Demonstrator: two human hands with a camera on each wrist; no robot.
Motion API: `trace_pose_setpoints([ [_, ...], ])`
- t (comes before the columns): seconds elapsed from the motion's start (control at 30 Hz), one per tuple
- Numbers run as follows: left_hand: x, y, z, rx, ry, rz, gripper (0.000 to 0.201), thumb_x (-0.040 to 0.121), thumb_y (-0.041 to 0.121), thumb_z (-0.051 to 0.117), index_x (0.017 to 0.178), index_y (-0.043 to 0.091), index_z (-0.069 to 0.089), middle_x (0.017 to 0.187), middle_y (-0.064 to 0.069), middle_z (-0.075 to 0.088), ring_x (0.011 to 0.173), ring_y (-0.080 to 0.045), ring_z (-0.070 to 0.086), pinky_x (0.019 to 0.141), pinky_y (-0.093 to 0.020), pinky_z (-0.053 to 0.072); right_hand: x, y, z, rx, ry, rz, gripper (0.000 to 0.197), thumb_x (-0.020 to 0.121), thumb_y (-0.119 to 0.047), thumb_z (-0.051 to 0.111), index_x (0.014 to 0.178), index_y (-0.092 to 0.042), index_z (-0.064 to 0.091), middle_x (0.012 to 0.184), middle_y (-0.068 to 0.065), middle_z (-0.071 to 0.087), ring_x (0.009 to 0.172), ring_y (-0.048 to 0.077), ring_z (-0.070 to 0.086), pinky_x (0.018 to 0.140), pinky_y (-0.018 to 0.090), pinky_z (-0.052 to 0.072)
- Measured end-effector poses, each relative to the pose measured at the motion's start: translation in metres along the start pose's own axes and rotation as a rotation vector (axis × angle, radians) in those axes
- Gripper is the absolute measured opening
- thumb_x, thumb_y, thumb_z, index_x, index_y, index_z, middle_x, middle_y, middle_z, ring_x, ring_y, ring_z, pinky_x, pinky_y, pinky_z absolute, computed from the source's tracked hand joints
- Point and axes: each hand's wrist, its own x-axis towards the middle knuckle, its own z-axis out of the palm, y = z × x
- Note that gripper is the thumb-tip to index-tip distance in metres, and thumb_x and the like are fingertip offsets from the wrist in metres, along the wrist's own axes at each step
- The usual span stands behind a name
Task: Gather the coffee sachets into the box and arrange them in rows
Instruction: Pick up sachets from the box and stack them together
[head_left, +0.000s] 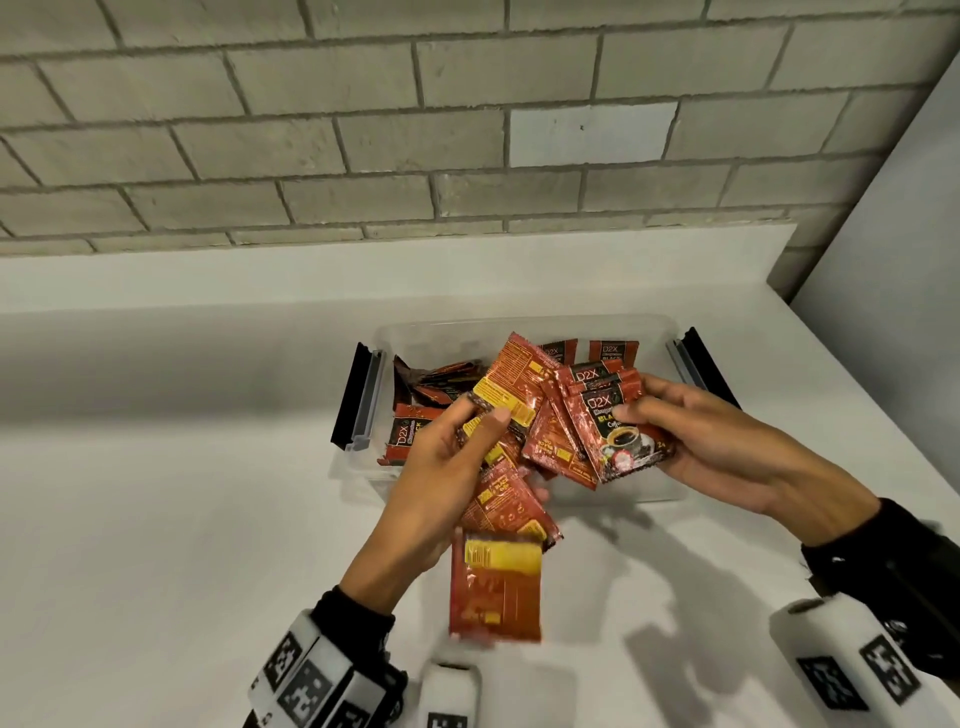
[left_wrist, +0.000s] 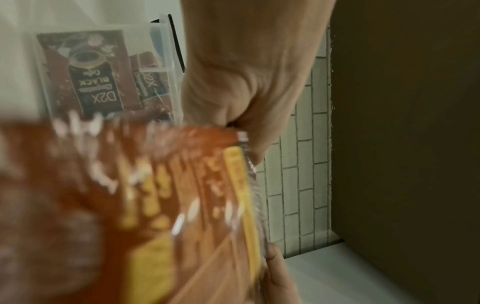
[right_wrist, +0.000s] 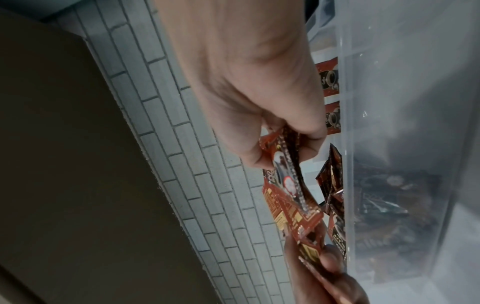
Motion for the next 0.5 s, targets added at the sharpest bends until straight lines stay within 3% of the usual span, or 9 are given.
trace_pose_setpoints([
  [0.07, -0.001, -0.003, 0.002, 0.032, 0.019, 0.001, 0.017, 0.092, 0.019, 0.057, 0.106, 0.026, 0.062, 0.096, -0.014, 0.072, 0.065, -0.023, 0.070, 0.058, -0.032, 0.059, 0.003, 0.002, 0.000, 0.039, 0.017, -0.005, 0.033, 0.092, -0.001, 0.049, 0.123, -0.008, 0.057, 0.110, 0.009, 0.071, 0.089, 0.012, 0.068, 0.075, 0.020, 0.056],
  [0.2, -0.003, -0.009, 0.004, 0.130, 0.039, 0.013, 0.016, 0.090, 0.021, 0.059, 0.104, 0.027, 0.064, 0.090, -0.004, 0.075, 0.061, -0.012, 0.069, 0.050, -0.019, 0.050, 0.007, 0.006, 0.001, 0.040, 0.034, -0.001, 0.032, 0.092, -0.001, 0.049, 0.122, -0.005, 0.057, 0.112, 0.012, 0.069, 0.089, 0.014, 0.068, 0.076, 0.021, 0.055],
  [0.33, -0.010, -0.013, 0.009, 0.216, -0.033, 0.003, 0.017, 0.092, 0.023, 0.056, 0.108, 0.023, 0.063, 0.088, 0.000, 0.075, 0.066, -0.014, 0.072, 0.053, -0.019, 0.051, 0.005, 0.007, -0.001, 0.022, 0.006, 0.008, 0.029, 0.091, -0.001, 0.050, 0.118, -0.006, 0.060, 0.109, 0.011, 0.071, 0.090, 0.015, 0.067, 0.078, 0.023, 0.055],
  [0.43, -0.014, -0.019, 0.009, 0.238, -0.028, 0.012, 0.013, 0.092, 0.032, 0.053, 0.104, 0.031, 0.060, 0.085, 0.007, 0.075, 0.070, -0.012, 0.072, 0.058, -0.019, 0.053, 0.006, 0.006, -0.002, -0.020, 0.026, 0.001, 0.030, 0.091, -0.001, 0.050, 0.119, -0.007, 0.059, 0.112, 0.012, 0.070, 0.095, 0.017, 0.065, 0.082, 0.026, 0.052],
  [0.5, -0.014, -0.021, 0.007, 0.240, 0.030, 0.027, 0.020, 0.088, 0.042, 0.051, 0.103, 0.031, 0.059, 0.085, 0.003, 0.074, 0.070, -0.012, 0.072, 0.058, -0.019, 0.053, 0.007, 0.005, -0.005, -0.002, 0.058, -0.019, 0.032, 0.091, -0.001, 0.050, 0.122, -0.004, 0.057, 0.116, 0.015, 0.067, 0.095, 0.018, 0.064, 0.083, 0.027, 0.050],
])
